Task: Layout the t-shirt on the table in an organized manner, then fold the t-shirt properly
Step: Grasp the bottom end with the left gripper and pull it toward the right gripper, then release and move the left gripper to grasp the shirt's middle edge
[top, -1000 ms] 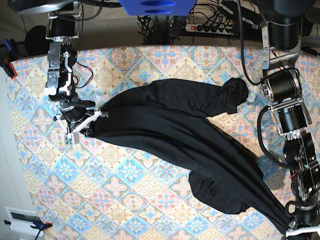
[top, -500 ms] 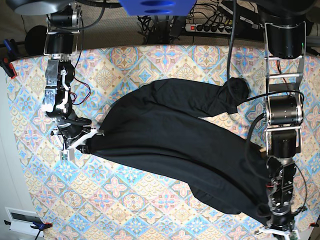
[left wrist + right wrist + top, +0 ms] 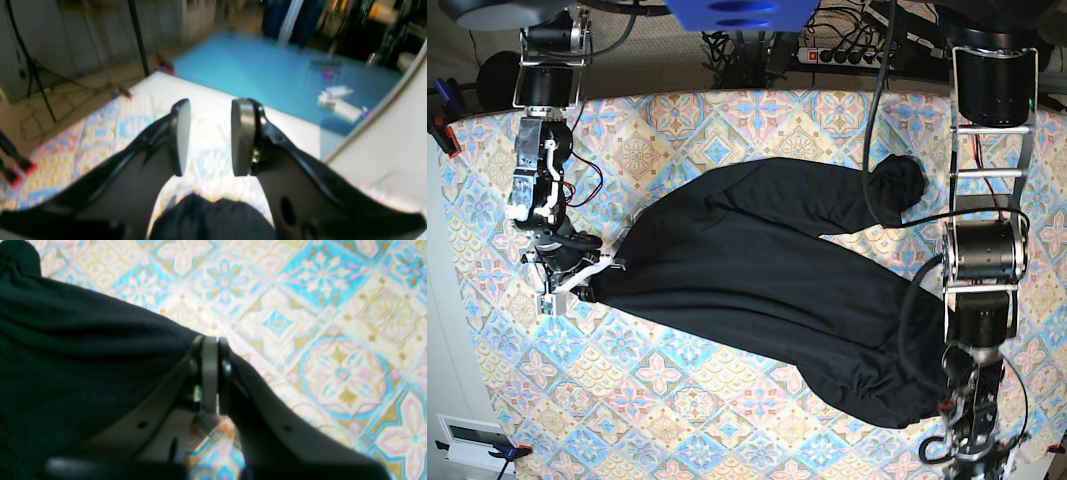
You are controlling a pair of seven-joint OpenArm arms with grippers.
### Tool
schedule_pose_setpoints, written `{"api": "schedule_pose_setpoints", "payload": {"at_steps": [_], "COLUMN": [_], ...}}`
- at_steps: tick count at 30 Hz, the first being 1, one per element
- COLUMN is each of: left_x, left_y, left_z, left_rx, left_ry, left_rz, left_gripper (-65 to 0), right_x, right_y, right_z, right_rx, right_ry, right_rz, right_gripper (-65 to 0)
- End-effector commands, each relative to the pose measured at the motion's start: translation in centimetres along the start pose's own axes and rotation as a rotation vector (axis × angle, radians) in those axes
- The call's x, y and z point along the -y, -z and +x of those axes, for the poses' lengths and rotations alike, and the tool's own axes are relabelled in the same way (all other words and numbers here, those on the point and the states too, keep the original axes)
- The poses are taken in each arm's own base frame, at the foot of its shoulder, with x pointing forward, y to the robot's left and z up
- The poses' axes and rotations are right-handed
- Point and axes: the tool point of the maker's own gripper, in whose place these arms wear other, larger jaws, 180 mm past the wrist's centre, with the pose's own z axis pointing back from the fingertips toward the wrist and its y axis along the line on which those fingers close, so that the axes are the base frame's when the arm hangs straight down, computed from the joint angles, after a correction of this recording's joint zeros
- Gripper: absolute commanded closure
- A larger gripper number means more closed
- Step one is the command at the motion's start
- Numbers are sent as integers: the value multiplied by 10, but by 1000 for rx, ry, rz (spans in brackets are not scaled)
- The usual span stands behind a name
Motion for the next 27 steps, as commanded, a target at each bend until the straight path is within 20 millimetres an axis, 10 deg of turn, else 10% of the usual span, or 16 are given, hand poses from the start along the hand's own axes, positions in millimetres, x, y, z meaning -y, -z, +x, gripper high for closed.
{"api": "schedule_pose_setpoints", "payload": {"at_steps": [1,12,16,21,27], "left_x": [-27,-119,-120,-109,-83], "left_y": [2,-100,-130,-149,-162], "left_z": [8,-175,-229,-259,-275], "left_rx": [14,-232,-336,-394,-424], "left_ry": [8,188,198,185,186], "left_rz": [32,3,-7,-25,-78], "left_gripper": [-192,-195,-195,-259,-289], "right_x": [2,1,1,6,56], "right_y": [-3,-2,-2,-3,-15], "right_z": [26,27,27,28,31], "right_rx": [75,76,75,79,103], "right_ry": [-14,-15,-20,-14,74], "right_rz": [3,3,2,-9,-121], "right_gripper": [0,0,0,0,0]}}
